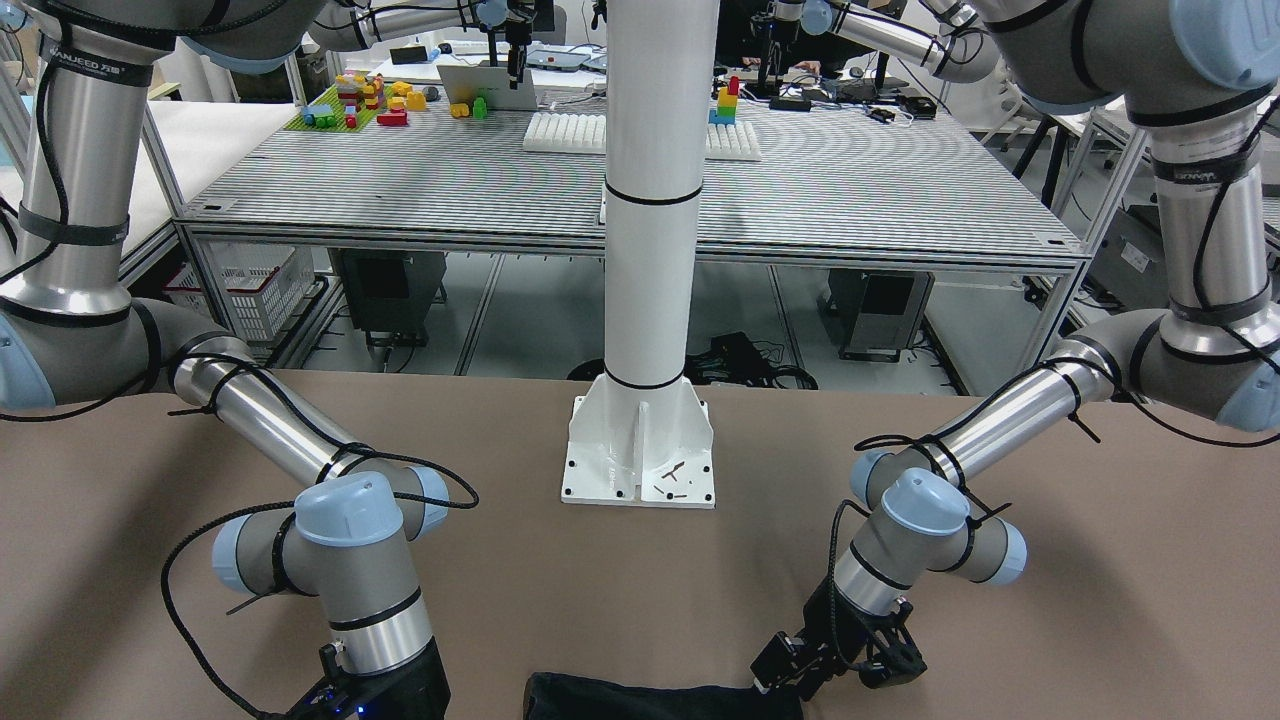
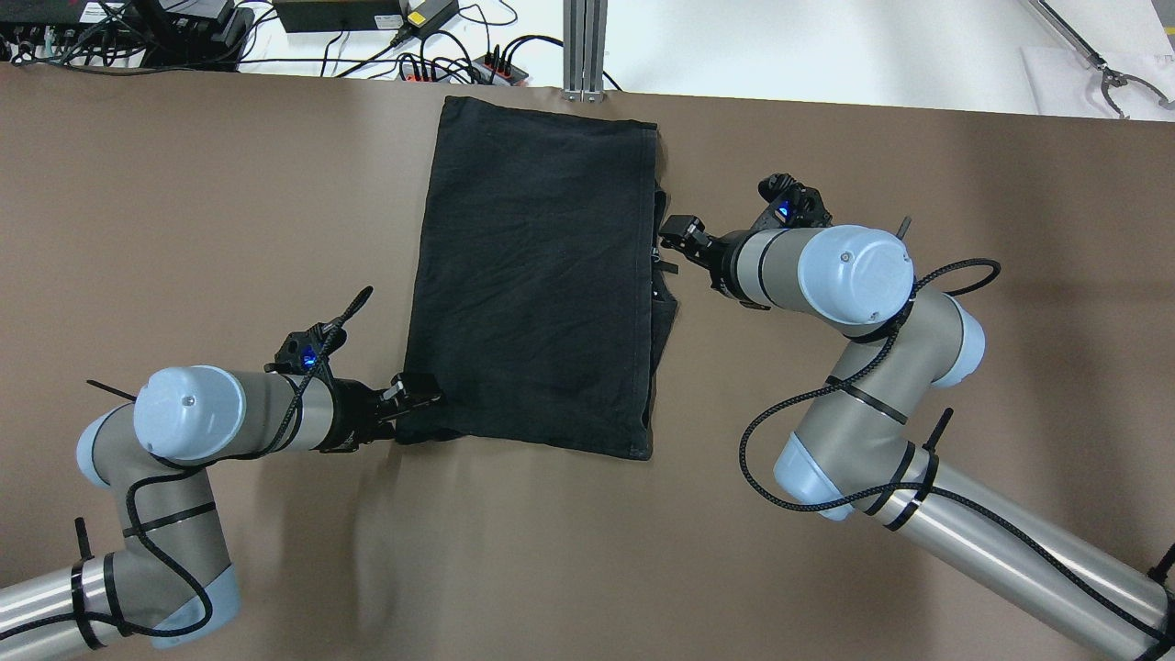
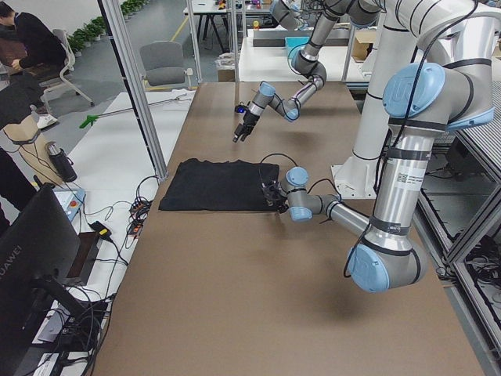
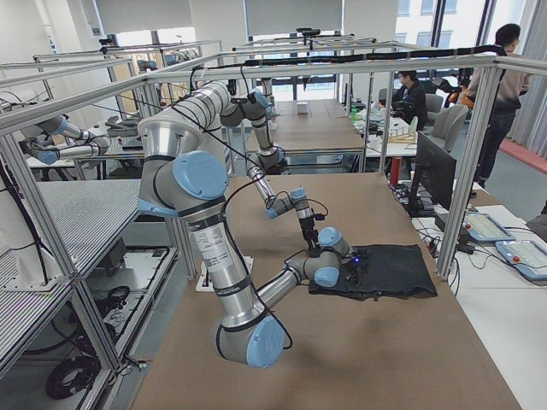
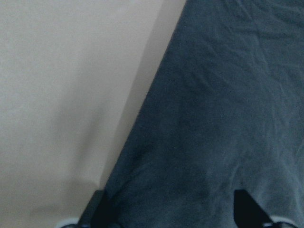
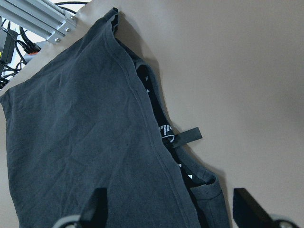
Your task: Fold clothes
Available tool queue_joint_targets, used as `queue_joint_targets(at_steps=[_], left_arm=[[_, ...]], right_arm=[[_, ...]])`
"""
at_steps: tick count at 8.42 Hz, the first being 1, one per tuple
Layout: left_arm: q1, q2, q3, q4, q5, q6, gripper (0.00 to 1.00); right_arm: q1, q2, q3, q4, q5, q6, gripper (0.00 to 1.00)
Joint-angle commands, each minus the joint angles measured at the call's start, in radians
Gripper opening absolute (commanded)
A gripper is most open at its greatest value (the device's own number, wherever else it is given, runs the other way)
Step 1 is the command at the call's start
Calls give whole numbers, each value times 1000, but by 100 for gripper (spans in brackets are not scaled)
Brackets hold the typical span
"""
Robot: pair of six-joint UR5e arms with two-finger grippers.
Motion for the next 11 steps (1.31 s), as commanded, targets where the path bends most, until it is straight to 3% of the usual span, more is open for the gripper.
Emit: queue_joint_targets(at_steps=[1,3,9,11], left_arm=[[-31,25,-23,2,-57,2,94],[-17,60,-7,0,-49,10,94],[-14,-7,26,2,-25,-9,94],[-14,-6,28,2,38,-9,93]], right_arm=[[-2,-1,0,0,0,0,93],[-9,-1,-3,0,0,0,93],[-22,-5,0,1,-28,-2,93],[-22,-7,0,1,-28,-2,93]])
